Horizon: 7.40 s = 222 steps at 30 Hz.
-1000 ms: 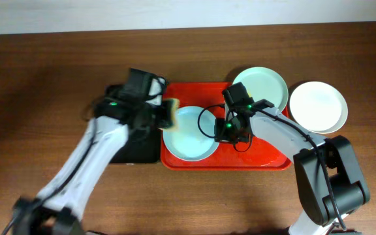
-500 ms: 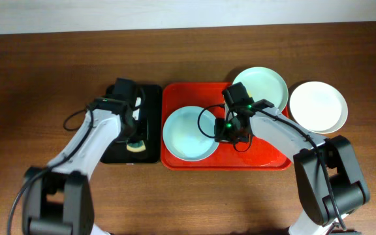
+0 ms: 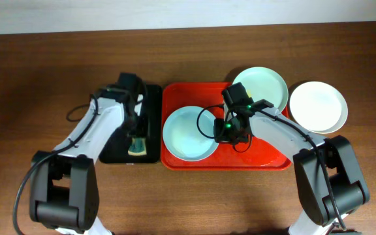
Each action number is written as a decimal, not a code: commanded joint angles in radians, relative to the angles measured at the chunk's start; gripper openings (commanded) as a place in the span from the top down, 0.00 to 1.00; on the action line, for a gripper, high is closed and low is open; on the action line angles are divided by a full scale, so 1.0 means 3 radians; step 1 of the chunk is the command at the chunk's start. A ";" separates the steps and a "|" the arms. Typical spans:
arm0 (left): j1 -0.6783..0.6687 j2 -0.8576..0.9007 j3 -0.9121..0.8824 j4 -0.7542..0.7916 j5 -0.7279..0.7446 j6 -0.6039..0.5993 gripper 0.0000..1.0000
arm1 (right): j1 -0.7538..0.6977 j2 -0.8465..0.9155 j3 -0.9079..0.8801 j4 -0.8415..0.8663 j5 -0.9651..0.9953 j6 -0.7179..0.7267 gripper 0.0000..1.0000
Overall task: Clean dirty plates on tray and stack at the side
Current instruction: 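Place the sponge on the black tray and retract the left arm, then lift the blue plate with the right gripper and tilt it over the black tray, then carry the blue plate right and stack it on the white plate, then release the blue plate and move the right gripper toward the red tray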
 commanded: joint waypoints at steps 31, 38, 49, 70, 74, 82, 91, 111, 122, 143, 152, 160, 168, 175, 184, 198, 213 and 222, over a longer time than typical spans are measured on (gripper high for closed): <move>0.0958 -0.0732 0.0687 -0.0174 -0.0089 -0.0614 0.01 | 0.0043 0.0061 -0.0081 0.0140 0.0282 0.0135 0.91; 0.0958 -0.0732 0.0687 -0.0174 -0.0089 -0.0614 0.01 | -0.0083 -0.0022 0.0074 0.0094 0.0285 0.0144 0.96; 0.0958 -0.0732 0.0687 -0.0174 -0.0089 -0.0614 0.01 | -0.0413 -0.0478 0.0607 -0.0567 0.0135 -0.0005 0.96; 0.0958 -0.0732 0.0687 -0.0174 -0.0089 -0.0614 0.01 | 0.0946 -0.0141 0.0649 0.1128 0.1799 0.0645 0.96; 0.0958 -0.0732 0.0687 -0.0174 -0.0089 -0.0614 0.01 | 0.1048 -0.0141 0.0649 0.1399 0.2019 0.0498 0.96; 0.0958 -0.0732 0.0687 -0.0174 -0.0089 -0.0614 0.01 | 0.1062 -0.0144 0.0650 0.2121 0.2023 -0.0647 0.96; 0.0958 -0.0732 0.0687 -0.0174 -0.0089 -0.0614 0.01 | 0.1357 -0.0146 0.0694 0.2822 0.2613 -0.1918 0.96; 0.0958 -0.0732 0.0687 -0.0174 -0.0089 -0.0614 0.01 | 0.1830 -0.0146 0.0694 0.4487 0.3319 -0.4270 0.96; 0.0958 -0.0732 0.0687 -0.0174 -0.0089 -0.0614 0.01 | 0.1826 -0.0146 0.0693 0.4484 0.3319 -0.4273 0.96; 0.0958 -0.0732 0.0687 -0.0174 -0.0089 -0.0614 0.01 | 0.1568 -0.0146 0.0692 0.1747 0.3353 -0.0355 0.96; 0.0958 -0.0732 0.0687 -0.0174 -0.0089 -0.0614 0.01 | 0.1091 -0.0753 0.0693 0.1568 0.2874 -0.0338 0.96; 0.0958 -0.0732 0.0687 -0.0174 -0.0089 -0.0614 0.01 | -0.0130 -0.1217 0.0693 0.0557 0.2232 -0.0071 0.96; 0.0958 -0.0732 0.0687 -0.0174 -0.0089 -0.0614 0.01 | -0.1898 -0.1064 0.0692 -0.0179 0.0615 0.0220 0.96; 0.0958 -0.0732 0.0687 -0.0174 -0.0089 -0.0614 0.01 | -0.2940 -0.0666 0.0685 -0.0704 0.0594 0.0220 0.96; 0.0958 -0.0732 0.0687 -0.0174 -0.0089 -0.0614 0.01 | -0.3287 -0.0027 0.0685 -0.0565 0.0582 0.0220 0.96; 0.0958 -0.0732 0.0687 -0.0174 -0.0089 -0.0614 0.01 | -0.2953 0.0038 0.0685 -0.0045 0.0022 -0.0818 0.26; 0.0958 -0.0732 0.0687 -0.0174 -0.0089 -0.0614 0.01 | -0.1789 0.0039 0.0685 0.0089 0.0671 -0.1726 0.68; 0.0958 -0.0732 0.0687 -0.0174 -0.0089 -0.0614 0.01 | -0.1665 0.0173 0.0684 0.0584 0.0675 -0.2167 0.58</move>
